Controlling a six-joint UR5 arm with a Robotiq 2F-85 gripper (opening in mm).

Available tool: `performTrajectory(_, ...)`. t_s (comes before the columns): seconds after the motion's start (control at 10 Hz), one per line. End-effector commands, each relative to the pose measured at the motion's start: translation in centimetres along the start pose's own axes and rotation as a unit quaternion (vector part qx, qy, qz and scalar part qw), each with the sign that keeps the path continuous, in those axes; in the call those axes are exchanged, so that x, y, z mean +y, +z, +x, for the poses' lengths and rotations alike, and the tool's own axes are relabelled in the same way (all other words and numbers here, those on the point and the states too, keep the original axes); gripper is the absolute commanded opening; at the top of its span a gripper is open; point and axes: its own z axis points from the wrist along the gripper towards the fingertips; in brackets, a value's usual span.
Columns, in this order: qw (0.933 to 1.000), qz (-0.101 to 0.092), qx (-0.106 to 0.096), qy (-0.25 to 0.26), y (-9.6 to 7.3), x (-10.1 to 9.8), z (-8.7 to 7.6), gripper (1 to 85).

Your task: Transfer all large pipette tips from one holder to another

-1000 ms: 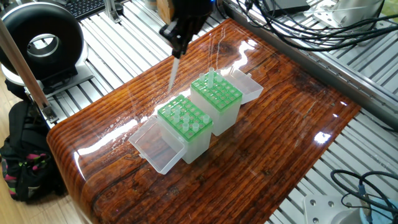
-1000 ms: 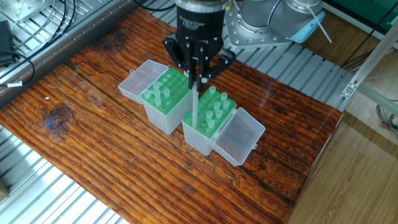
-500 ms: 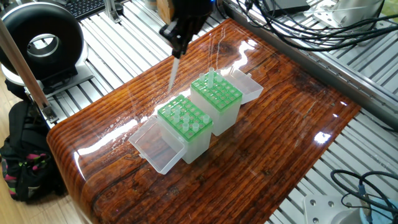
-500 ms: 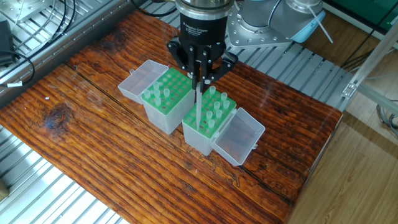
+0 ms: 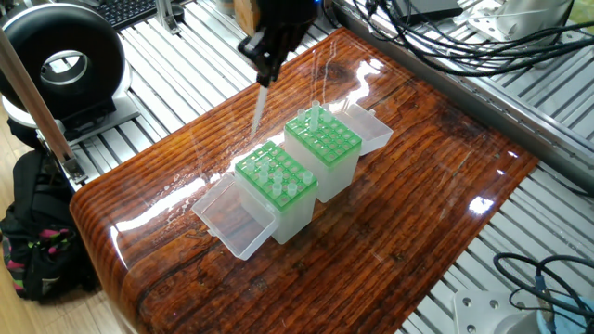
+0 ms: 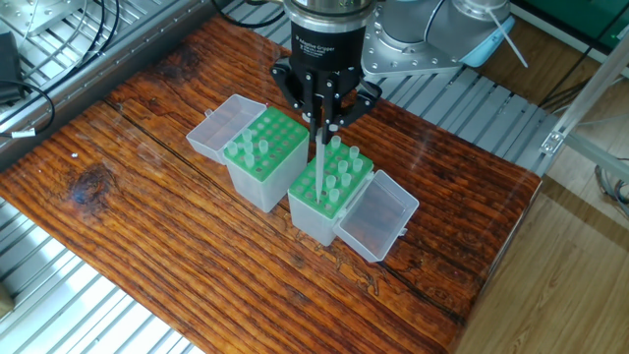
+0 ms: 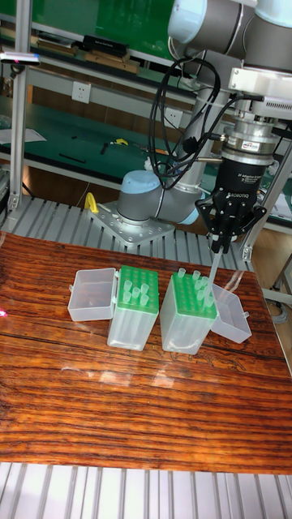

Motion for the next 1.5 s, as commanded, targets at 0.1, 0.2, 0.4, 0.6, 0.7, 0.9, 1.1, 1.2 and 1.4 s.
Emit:
performTrajectory(0.1, 1.0000, -0.002, 0.002, 0.001, 0.09, 0.01, 0.04, 18.3)
performTrajectory(0.2, 1.0000, -0.002, 0.002, 0.002, 0.17, 0.00, -0.01, 18.3)
performTrajectory(0.4, 1.0000, -0.004, 0.002, 0.004, 0.35, 0.12, -0.08, 18.3)
performTrajectory(0.6, 0.9999, -0.009, 0.006, 0.007, 0.40, 0.46, 0.10, 18.3)
performTrajectory(0.7, 0.9999, -0.011, 0.009, 0.007, 0.46, 0.53, 0.22, 18.3)
performTrajectory(0.9, 0.9998, -0.013, 0.014, 0.005, 0.57, 0.60, 0.42, 23.3)
performTrajectory(1.1, 0.9998, -0.011, 0.015, 0.000, 0.72, 0.48, 0.39, 24.3)
performTrajectory(1.2, 0.9998, -0.012, 0.015, -0.001, 0.73, 0.50, 0.37, 25.7)
performTrajectory(1.4, 0.9998, -0.014, 0.014, -0.002, 0.69, 0.54, 0.32, 27.7)
